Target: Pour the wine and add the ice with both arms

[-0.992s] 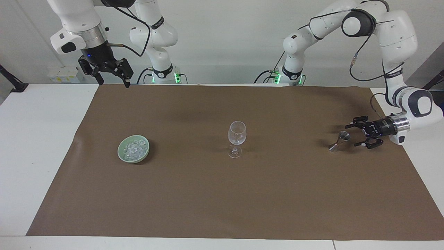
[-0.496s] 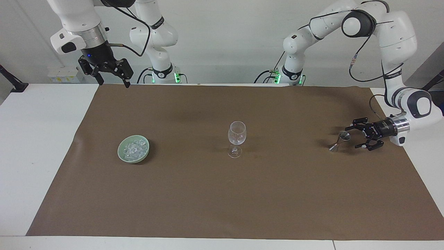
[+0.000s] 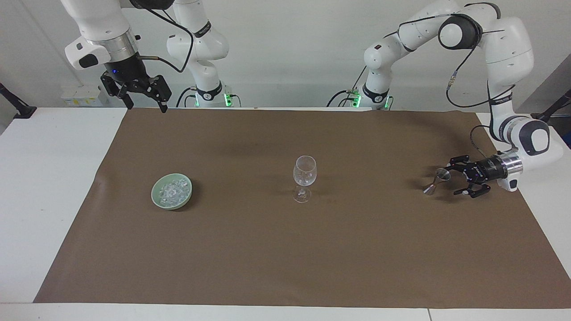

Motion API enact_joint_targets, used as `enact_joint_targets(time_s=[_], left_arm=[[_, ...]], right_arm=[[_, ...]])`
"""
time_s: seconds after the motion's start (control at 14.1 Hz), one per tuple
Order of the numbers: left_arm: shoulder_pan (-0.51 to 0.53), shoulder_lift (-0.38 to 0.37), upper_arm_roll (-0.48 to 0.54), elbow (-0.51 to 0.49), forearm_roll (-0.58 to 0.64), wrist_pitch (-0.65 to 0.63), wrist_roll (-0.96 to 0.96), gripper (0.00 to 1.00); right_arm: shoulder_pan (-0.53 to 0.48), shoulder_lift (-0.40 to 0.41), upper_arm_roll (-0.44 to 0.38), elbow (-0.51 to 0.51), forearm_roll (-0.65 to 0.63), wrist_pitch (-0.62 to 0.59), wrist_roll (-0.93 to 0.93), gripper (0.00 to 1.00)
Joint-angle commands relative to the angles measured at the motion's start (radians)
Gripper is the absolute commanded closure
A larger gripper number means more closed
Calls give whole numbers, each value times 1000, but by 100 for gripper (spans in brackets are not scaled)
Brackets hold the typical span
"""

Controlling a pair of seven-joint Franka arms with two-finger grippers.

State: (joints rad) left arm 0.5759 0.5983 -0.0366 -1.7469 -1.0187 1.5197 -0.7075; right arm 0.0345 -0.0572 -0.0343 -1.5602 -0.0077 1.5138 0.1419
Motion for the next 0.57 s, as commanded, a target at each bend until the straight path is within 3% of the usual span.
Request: enact_joint_targets(time_s=[0.0, 0.5], left_arm=[[-16, 9, 7, -8, -30, 14, 14, 0], [-16, 21, -9, -8, -40, 5, 16, 0]], right_arm=[[-4, -23, 1, -24, 20, -3, -19, 0], [-4, -23, 1, -24, 20, -3, -19, 0]])
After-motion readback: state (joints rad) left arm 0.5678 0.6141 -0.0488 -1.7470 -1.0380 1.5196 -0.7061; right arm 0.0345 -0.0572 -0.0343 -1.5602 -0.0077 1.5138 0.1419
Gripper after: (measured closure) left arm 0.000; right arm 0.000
